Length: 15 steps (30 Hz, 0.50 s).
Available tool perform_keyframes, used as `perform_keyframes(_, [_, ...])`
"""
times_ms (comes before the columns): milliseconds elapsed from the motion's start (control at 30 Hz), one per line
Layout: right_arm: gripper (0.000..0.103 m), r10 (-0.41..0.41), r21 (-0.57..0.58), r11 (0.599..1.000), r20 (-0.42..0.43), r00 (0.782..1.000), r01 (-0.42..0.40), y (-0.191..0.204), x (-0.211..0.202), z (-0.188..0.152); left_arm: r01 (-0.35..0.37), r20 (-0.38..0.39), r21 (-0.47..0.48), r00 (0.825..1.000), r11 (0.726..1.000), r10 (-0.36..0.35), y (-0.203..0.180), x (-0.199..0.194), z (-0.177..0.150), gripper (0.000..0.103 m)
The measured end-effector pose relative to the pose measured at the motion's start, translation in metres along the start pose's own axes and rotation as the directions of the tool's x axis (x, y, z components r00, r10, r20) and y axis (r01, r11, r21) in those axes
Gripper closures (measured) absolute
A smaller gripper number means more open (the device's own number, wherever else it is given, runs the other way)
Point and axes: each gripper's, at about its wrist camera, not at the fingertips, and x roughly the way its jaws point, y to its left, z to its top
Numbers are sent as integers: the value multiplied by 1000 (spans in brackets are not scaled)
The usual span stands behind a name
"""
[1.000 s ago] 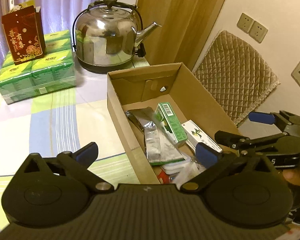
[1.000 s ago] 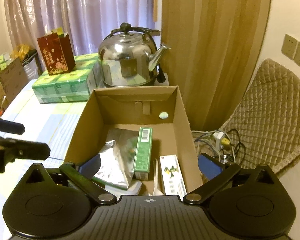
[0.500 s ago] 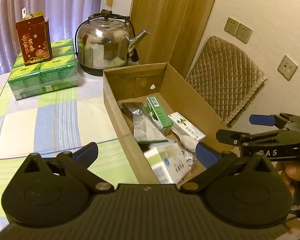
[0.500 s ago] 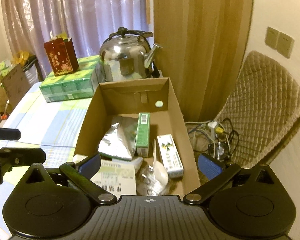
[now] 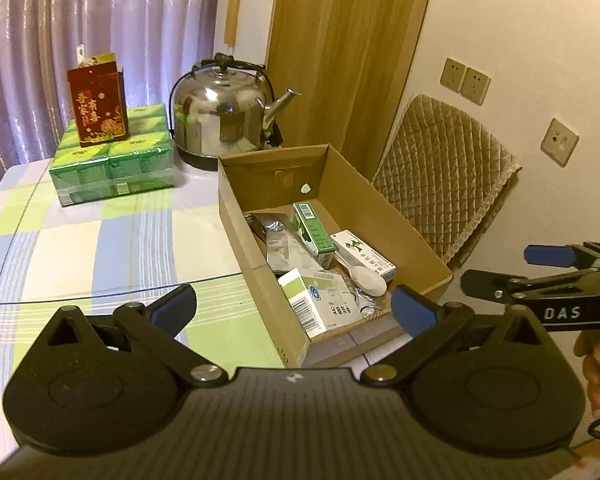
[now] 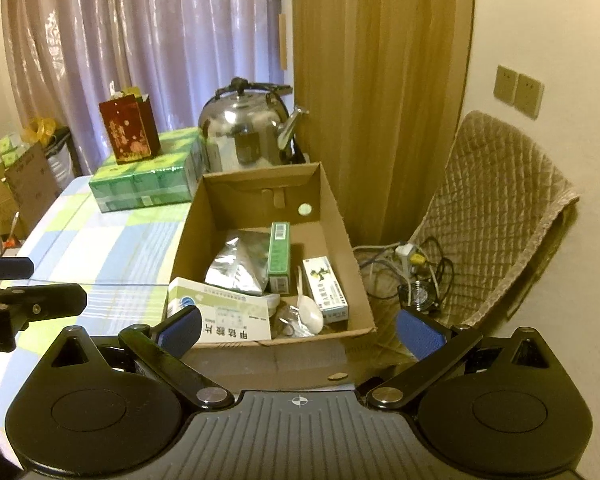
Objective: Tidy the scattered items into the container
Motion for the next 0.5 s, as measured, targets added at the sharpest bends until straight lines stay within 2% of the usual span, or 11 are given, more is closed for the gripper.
perform_keyframes(500, [2, -25, 9, 1000, 30, 999, 24, 9, -26, -34, -19, -16, -4, 1000, 1000, 19, -14, -17, -41, 1])
